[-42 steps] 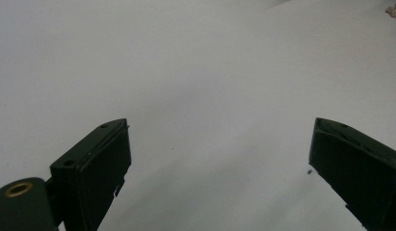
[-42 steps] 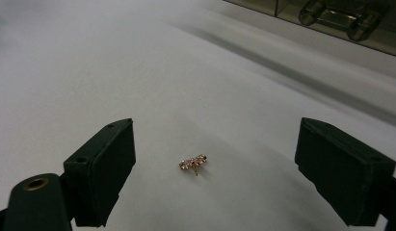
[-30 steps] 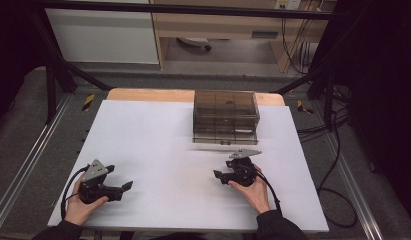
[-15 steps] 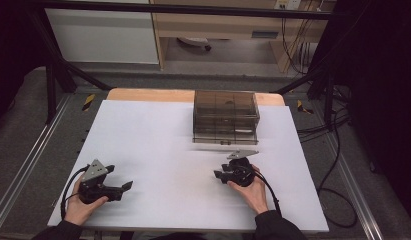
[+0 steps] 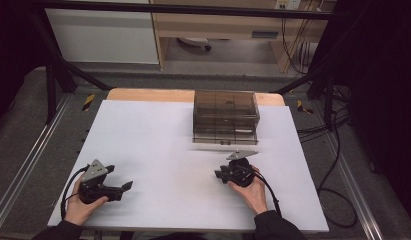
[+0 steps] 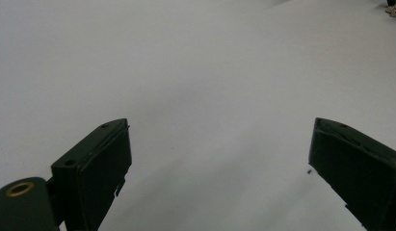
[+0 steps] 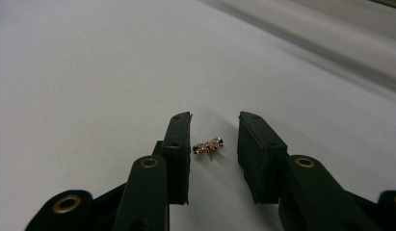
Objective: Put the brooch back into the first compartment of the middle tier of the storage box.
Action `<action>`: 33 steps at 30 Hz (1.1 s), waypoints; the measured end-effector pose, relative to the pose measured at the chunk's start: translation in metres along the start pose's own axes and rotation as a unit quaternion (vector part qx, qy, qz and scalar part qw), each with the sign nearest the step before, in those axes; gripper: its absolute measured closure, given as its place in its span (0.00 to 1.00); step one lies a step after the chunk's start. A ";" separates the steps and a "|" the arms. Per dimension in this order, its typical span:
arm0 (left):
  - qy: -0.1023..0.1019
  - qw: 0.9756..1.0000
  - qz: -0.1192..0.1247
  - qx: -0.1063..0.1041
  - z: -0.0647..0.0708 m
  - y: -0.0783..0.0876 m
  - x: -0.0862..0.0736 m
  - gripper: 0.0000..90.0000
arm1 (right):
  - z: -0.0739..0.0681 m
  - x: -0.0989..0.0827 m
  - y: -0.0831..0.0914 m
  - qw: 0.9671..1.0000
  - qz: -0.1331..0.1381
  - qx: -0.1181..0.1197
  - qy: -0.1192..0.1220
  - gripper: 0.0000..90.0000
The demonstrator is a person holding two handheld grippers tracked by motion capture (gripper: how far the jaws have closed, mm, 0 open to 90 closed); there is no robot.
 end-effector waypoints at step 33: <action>-0.001 1.000 0.000 0.001 0.000 0.000 0.000 0.08 | -0.001 -0.002 -0.001 1.000 -0.007 0.010 -0.006 0.85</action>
Point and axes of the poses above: each handheld gripper's, and its own axes: y roughly backward along the jaws, x roughly out of its top, z roughly to its right, the point moved 10 cm from there along -y, roughly forward along the jaws
